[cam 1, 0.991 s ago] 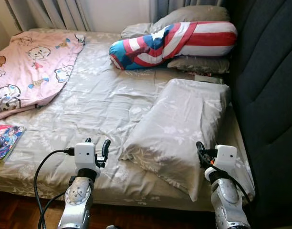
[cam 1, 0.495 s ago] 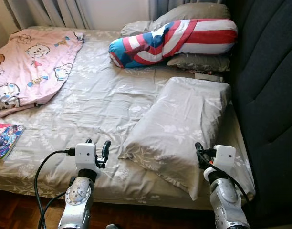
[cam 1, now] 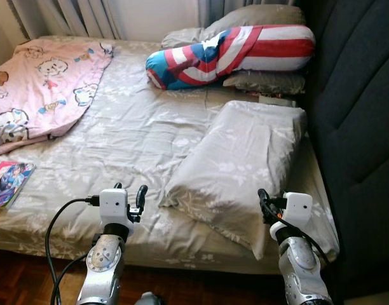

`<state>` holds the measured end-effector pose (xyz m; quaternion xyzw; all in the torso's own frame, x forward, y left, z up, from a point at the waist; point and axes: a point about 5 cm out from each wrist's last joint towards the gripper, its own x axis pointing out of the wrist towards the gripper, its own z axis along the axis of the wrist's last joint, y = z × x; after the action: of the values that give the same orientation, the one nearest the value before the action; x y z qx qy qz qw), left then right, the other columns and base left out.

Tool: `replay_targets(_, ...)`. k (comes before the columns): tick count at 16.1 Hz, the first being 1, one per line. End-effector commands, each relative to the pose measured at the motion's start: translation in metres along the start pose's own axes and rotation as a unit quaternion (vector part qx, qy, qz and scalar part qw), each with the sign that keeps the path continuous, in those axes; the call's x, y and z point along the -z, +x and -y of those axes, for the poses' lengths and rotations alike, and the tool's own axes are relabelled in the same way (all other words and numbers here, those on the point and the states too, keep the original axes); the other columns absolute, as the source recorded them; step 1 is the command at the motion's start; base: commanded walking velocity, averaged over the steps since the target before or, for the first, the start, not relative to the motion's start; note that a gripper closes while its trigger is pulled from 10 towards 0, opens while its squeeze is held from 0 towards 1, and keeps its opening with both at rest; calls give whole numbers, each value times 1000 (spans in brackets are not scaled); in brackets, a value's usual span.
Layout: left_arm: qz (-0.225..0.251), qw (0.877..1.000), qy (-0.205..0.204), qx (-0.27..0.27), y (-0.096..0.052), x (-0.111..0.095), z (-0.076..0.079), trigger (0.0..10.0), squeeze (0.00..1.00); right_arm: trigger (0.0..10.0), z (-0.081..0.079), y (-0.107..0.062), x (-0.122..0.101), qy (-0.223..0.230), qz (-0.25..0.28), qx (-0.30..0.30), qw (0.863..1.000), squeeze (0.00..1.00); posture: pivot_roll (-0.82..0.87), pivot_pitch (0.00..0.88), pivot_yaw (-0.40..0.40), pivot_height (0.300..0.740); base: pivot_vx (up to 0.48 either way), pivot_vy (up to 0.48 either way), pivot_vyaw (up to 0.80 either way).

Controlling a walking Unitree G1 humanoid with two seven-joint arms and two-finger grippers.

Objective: Clean up the room

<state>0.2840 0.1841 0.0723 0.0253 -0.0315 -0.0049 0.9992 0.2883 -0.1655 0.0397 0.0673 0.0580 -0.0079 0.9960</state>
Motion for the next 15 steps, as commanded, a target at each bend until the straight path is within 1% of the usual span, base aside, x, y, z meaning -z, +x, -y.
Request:
replay_targets(1,-6,1000,-1,3,-2,2,2,10000,0,10000,-1,0,1,1,-5,-2,1000,0,-4,154,-24,676,0,0,0)
replay_targets(8,-11,1000,0,5,-2,3,3,10000,0,10000,-2,0,4,-3,-18,-6,1000,0,-4,151,-25,676,0,0,0)
replay_targets(9,-12,1000,0,5,-2,3,3,10000,0,10000,-2,2,7,-9,-31,-8,999,0,-4,151,-25,671,0,0,0)
replay_targets(11,-13,1000,-1,5,-3,3,3,10000,0,10000,-3,2,7,-7,-28,-9,1000,0,-4,151,-25,641,0,0,0)
replay_targets(12,-13,1000,1,7,-3,4,3,10000,0,10000,-4,1,4,4,-12,-10,1000,0,-4,151,-25,636,0,0,0)
replay_targets(15,-14,1000,3,4,-3,3,0,10000,0,10000,-3,2,4,2,-15,-6,1000,0,-3,150,-24,636,0,0,0)
